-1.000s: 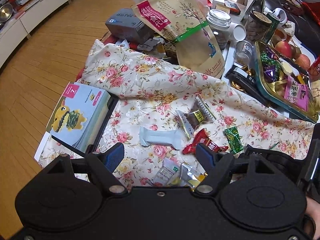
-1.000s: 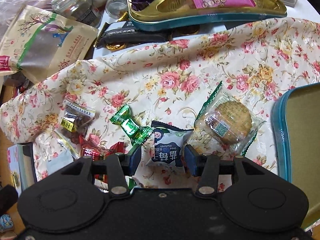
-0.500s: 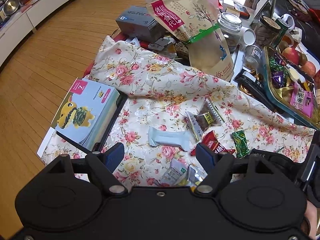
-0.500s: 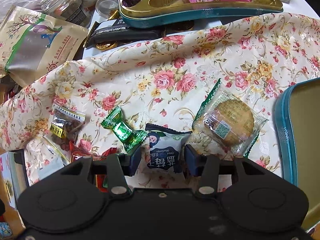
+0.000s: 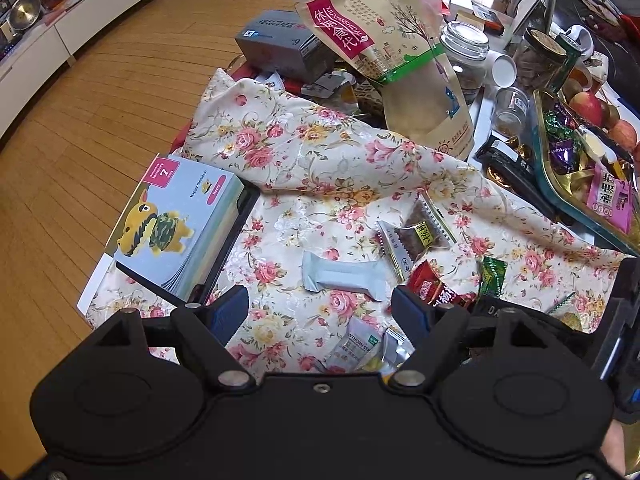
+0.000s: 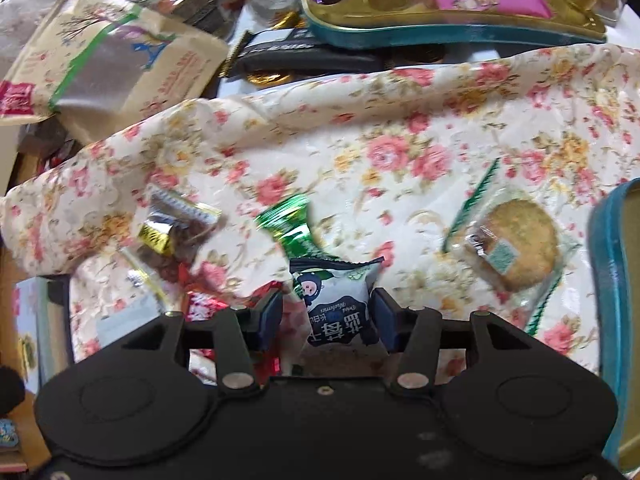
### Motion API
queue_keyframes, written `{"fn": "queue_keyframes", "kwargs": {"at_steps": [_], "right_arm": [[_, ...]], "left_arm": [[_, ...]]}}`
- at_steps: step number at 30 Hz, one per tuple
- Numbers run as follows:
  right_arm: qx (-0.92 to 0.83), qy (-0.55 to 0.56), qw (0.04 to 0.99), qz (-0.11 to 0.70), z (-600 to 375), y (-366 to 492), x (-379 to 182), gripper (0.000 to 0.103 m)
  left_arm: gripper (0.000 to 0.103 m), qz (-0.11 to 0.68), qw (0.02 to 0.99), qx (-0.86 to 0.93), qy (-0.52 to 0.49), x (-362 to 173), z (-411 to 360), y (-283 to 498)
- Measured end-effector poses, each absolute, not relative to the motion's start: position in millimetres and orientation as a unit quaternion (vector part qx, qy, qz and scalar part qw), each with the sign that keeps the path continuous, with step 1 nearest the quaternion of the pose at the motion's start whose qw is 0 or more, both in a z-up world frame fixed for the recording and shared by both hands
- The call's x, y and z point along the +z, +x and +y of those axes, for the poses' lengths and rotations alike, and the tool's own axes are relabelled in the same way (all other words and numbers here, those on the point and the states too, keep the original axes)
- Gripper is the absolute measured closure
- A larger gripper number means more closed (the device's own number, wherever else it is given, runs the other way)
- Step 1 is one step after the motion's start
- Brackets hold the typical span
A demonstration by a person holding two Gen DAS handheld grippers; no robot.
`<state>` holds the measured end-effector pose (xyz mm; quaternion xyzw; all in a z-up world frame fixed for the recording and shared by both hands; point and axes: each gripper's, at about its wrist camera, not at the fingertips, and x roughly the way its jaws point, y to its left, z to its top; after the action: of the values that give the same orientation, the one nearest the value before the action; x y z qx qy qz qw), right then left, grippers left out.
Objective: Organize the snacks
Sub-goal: 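Close the right gripper on the white-and-blue candy packet, then grasp the green-and-white candy packet with the left gripper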
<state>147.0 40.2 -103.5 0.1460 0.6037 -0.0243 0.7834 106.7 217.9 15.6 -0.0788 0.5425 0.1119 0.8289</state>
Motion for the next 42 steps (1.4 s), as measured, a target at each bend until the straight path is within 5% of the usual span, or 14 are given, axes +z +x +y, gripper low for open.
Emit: {"fn": "queue_keyframes", "kwargs": {"at_steps": [15, 21, 42], "right_arm": [[-0.025, 0.15, 0.783, 0.604, 34, 144, -97, 0.069], [-0.008, 0.167, 0.787, 0.595, 19, 134, -72, 0.07], [0.065, 0.199, 0.803, 0.559, -55, 77, 11, 0.071]], "left_arm": [[0.029, 0.537, 0.833, 0.096, -0.086, 22, 219, 107], [0.036, 0.548, 0.823, 0.102, -0.107, 18, 223, 108], [0.036, 0.581, 0.803, 0.049, -0.123, -23, 153, 116]]}}
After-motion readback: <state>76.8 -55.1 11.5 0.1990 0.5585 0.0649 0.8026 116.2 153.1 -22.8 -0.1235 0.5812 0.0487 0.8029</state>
